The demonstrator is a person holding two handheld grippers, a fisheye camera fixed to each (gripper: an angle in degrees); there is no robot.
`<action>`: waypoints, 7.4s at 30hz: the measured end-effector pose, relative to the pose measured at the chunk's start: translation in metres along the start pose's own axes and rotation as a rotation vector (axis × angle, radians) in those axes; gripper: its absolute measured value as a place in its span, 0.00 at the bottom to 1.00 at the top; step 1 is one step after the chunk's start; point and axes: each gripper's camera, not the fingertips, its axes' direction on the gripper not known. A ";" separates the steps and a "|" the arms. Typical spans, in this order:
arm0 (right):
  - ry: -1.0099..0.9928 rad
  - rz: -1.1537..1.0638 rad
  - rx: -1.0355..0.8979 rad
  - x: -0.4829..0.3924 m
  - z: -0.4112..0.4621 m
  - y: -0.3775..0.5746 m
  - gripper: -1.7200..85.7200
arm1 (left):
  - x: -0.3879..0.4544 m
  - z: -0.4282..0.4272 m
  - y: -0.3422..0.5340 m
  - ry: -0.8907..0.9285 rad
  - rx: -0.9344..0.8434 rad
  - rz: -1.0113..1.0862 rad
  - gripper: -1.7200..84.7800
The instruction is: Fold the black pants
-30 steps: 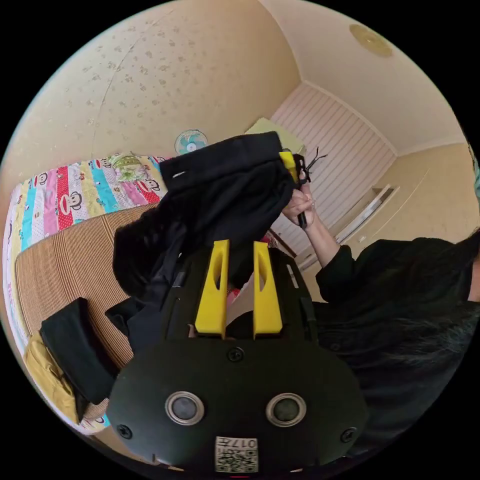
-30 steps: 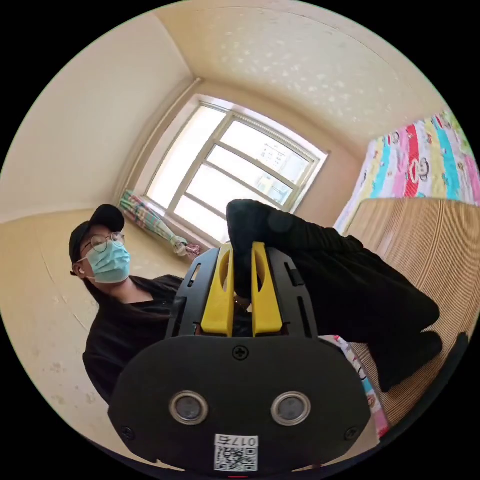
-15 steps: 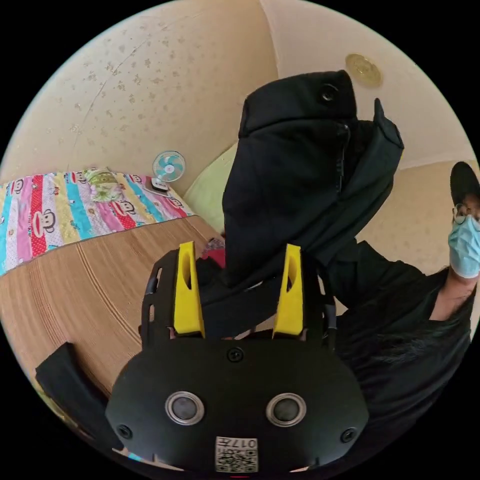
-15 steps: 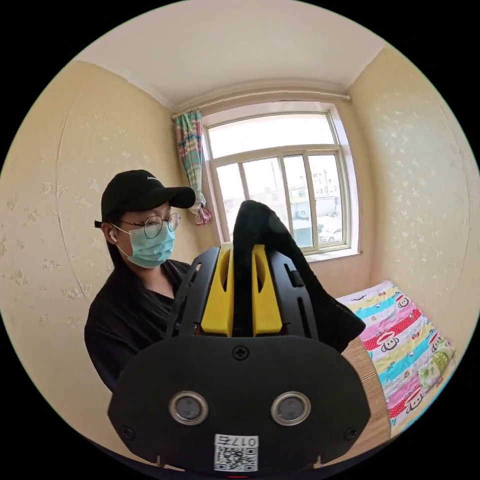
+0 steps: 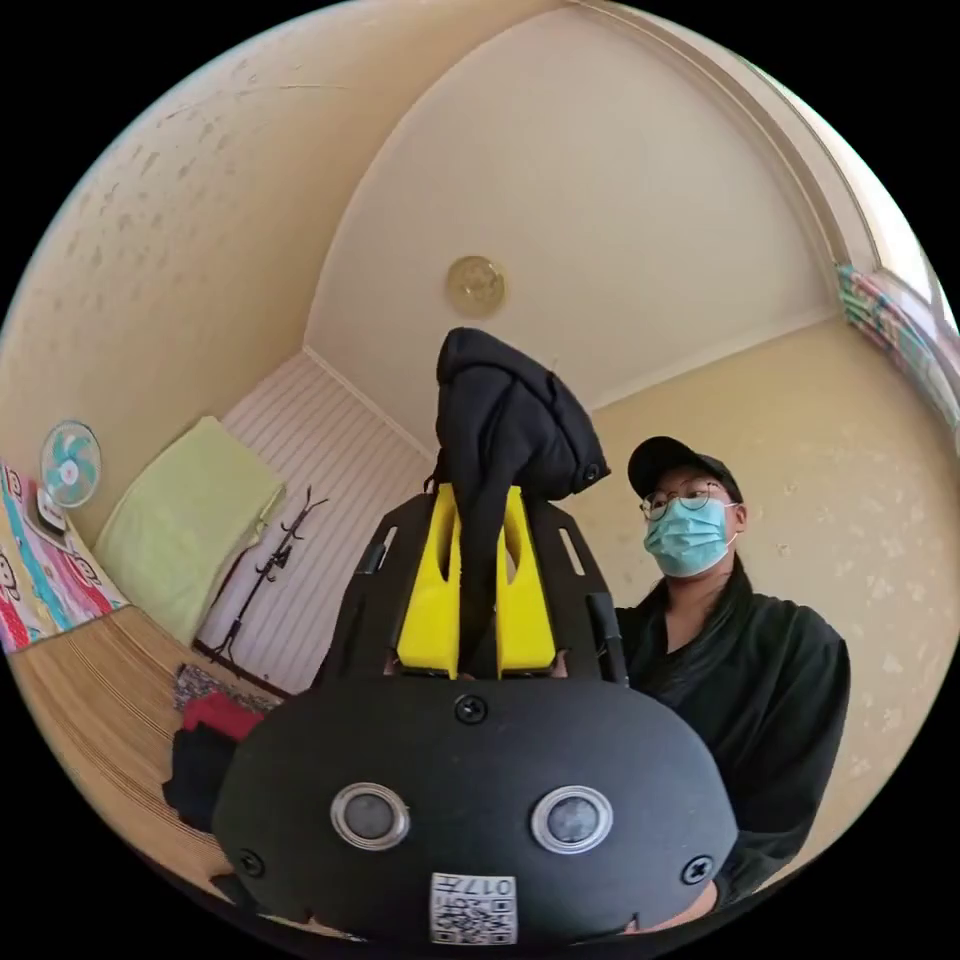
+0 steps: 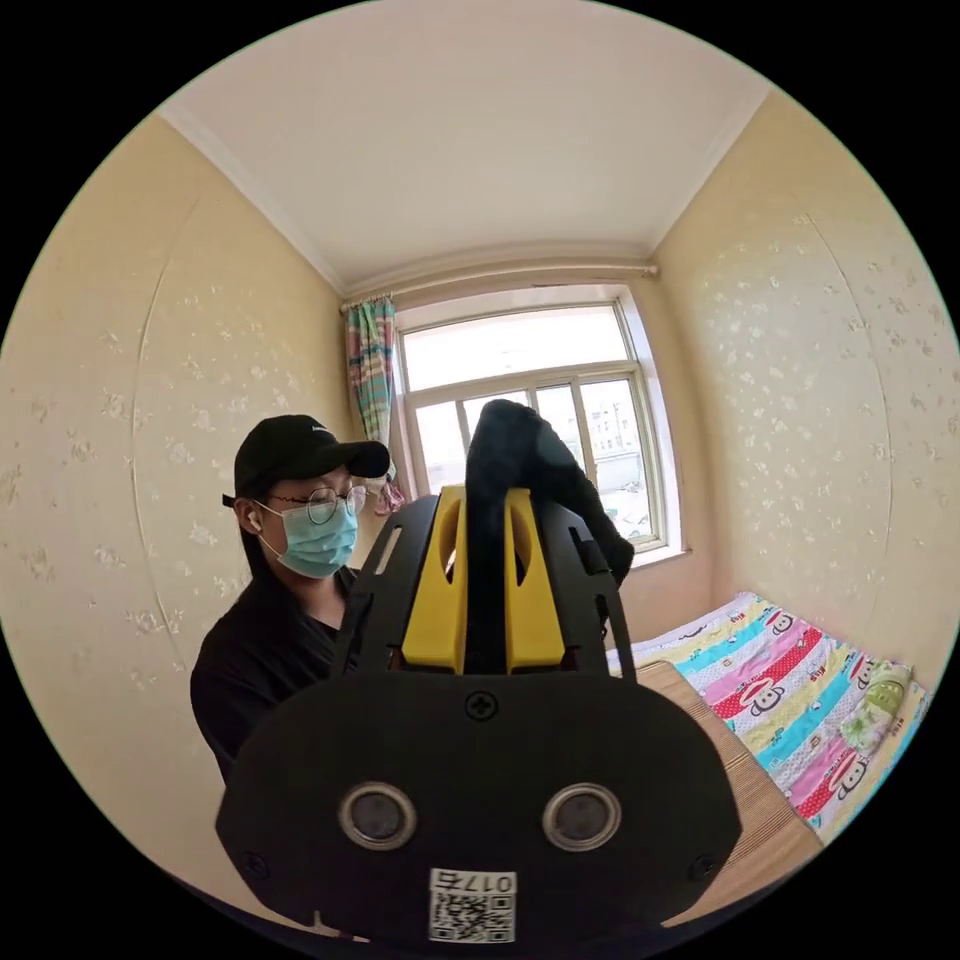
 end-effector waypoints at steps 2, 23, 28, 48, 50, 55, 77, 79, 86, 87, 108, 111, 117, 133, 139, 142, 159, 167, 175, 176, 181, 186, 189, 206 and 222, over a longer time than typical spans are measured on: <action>0.130 -0.019 0.025 -0.030 -0.012 0.011 0.06 | 0.057 0.001 -0.022 -0.115 -0.001 0.099 0.07; 1.092 0.589 0.013 0.459 0.071 -0.132 0.10 | -0.077 0.020 -0.284 -1.311 -0.254 0.131 0.11; 1.084 0.589 -0.339 0.583 0.151 -0.020 0.10 | -0.195 -0.143 -0.200 -1.403 -0.362 -0.305 0.12; 0.124 1.420 -0.915 0.523 0.323 0.571 0.10 | -0.083 -0.352 0.369 -1.639 -0.923 -1.162 0.11; 0.078 1.388 -0.991 0.510 0.334 0.574 0.07 | -0.084 -0.355 0.393 -1.634 -0.973 -1.259 0.10; 0.033 1.297 -1.060 0.478 0.328 0.541 0.06 | -0.048 -0.336 0.418 -1.669 -1.053 -1.235 0.06; 0.740 1.526 -0.847 0.379 0.060 0.481 0.05 | -0.039 -0.171 0.379 -1.338 -0.753 -1.082 0.11; 0.734 1.511 -0.715 0.341 0.039 0.463 0.05 | -0.035 -0.156 0.367 -1.312 -0.725 -1.096 0.13; 0.581 1.334 -0.515 0.271 0.040 0.379 0.04 | -0.059 -0.038 0.365 -1.090 -0.905 -1.079 0.21; 0.554 1.316 -0.508 0.270 0.044 0.373 0.04 | -0.066 -0.023 0.372 -1.096 -0.973 -1.079 0.20; 0.693 1.261 -0.645 0.683 0.041 0.364 0.21 | 0.065 -0.100 0.330 -1.098 -0.654 -1.185 0.02; 0.837 1.368 -0.527 0.734 0.036 0.392 0.19 | 0.089 -0.135 0.326 -1.021 -0.533 -1.192 0.02; 0.787 1.249 -0.197 0.742 0.076 0.373 0.07 | 0.155 -0.232 0.324 -0.825 -0.208 -1.267 0.02; 0.318 1.091 -0.573 0.676 0.353 0.393 0.14 | 0.326 -0.462 0.312 -1.341 -0.067 -1.378 0.03; 0.514 1.059 -0.801 0.480 0.271 0.432 0.15 | 0.306 -0.443 0.273 -1.448 -0.273 -1.192 0.11; 0.479 1.215 -0.800 0.407 0.251 0.477 0.15 | 0.260 -0.427 0.279 -1.376 -0.453 -1.206 0.14; 0.371 1.324 -0.879 0.302 0.126 0.496 0.14 | 0.185 -0.324 0.306 -1.125 -0.750 -1.258 0.12; 0.187 1.452 -0.389 0.451 0.062 0.566 0.15 | 0.090 -0.369 0.264 -1.179 -0.517 -1.125 0.15; -0.060 1.446 -0.281 0.483 0.071 0.570 0.07 | 0.053 -0.379 0.274 -0.934 -0.385 -1.247 0.07; -0.067 1.408 -0.239 0.470 0.064 0.551 0.06 | 0.067 -0.375 0.265 -0.853 -0.311 -1.211 0.07; -0.101 1.170 -0.139 0.399 0.033 0.429 0.04 | 0.163 -0.310 0.177 -0.662 -0.256 -0.882 0.06; -0.147 0.840 -0.076 0.333 0.014 0.259 0.03 | 0.274 -0.203 0.041 -0.528 -0.285 -0.478 0.06; -0.135 0.640 -0.076 0.306 0.007 0.158 0.03 | 0.316 -0.150 -0.027 -0.472 -0.304 -0.262 0.06; 0.312 0.843 -0.442 0.445 0.072 0.183 0.03 | 0.149 -0.208 0.044 -1.029 -0.268 -0.558 0.07; 0.463 1.446 -0.524 0.454 0.041 0.506 0.21 | -0.017 -0.365 0.368 -1.211 -0.424 -1.243 0.21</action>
